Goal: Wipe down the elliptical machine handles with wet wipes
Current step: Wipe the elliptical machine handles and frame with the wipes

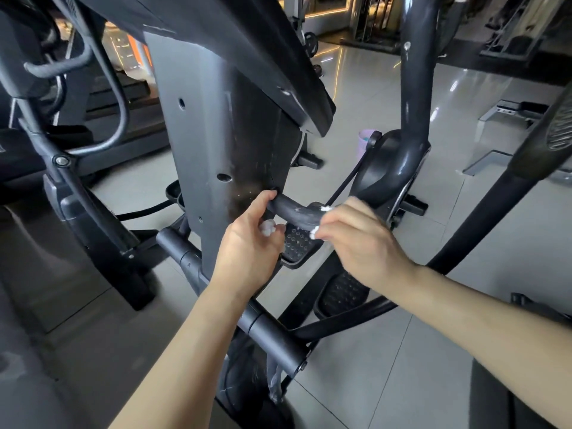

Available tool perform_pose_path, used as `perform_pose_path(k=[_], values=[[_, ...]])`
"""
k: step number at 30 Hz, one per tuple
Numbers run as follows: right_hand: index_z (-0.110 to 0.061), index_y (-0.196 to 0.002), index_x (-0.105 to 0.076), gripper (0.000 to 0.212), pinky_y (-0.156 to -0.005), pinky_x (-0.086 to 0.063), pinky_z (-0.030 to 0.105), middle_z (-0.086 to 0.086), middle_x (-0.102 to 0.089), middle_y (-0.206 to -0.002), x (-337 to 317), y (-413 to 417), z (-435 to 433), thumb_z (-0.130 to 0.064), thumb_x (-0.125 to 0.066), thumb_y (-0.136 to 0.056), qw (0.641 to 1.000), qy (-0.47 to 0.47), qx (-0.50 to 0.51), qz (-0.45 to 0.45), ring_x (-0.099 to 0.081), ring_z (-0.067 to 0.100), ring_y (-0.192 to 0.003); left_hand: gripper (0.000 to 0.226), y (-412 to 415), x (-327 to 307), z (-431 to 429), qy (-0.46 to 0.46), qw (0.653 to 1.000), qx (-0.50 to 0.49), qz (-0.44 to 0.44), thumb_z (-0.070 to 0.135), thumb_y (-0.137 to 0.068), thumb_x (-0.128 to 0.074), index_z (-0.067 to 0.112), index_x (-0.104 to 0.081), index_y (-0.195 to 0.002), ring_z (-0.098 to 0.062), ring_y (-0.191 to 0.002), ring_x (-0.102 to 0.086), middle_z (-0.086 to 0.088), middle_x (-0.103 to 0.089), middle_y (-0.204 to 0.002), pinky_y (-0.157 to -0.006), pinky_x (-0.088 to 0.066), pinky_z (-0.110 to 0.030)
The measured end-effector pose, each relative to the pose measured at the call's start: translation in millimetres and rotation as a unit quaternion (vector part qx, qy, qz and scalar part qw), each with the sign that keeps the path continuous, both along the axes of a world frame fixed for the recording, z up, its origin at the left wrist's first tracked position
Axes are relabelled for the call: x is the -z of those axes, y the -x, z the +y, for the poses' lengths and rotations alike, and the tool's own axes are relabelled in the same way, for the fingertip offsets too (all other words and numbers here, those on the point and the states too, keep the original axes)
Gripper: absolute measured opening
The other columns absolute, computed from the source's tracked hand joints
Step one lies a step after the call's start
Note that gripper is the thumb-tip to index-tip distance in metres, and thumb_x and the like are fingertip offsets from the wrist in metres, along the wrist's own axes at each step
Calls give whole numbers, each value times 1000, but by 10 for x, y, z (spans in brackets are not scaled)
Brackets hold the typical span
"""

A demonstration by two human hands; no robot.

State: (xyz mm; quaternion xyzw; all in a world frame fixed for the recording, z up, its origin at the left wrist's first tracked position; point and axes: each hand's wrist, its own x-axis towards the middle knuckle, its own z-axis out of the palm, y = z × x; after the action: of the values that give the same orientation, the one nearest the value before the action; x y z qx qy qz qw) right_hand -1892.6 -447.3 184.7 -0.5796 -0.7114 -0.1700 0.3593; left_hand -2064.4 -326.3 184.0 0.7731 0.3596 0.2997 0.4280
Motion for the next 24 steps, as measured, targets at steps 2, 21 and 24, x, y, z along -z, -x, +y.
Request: perform_pose_path(k=[2,21,24], values=[[2,-86,-75,18,-75,-46,41,11,-67,-85,27,168,183,19,-70,-85,1000,-4,-4,-13,-54,32,-79,47,0,-18,-7,0,1000,-4,8,18,-96,-57,46,-50,-133,-30,-68,-56,-7,-54,-64,-77,-57,-50],[-2,-108,-77,17,-80,-44,11,0,-58,-108,230,341,-81,-1,-76,-91,946,-90,175,259,-57,-3,-92,30,-173,-114,-287,-58,998,-11,-1,37,-95,-67,31,-68,-125,-15,-85,-73,4,-76,-84,-83,-60,-41],[-2,-104,-78,14,-86,-46,13,5,-65,-103,189,179,-99,0,-75,-91,936,-116,187,276,-61,-2,-95,27,-215,-142,-286,-53,998,-25,5,36,-95,-69,30,-70,-121,-13,-83,-72,6,-77,-84,-82,-59,-38]])
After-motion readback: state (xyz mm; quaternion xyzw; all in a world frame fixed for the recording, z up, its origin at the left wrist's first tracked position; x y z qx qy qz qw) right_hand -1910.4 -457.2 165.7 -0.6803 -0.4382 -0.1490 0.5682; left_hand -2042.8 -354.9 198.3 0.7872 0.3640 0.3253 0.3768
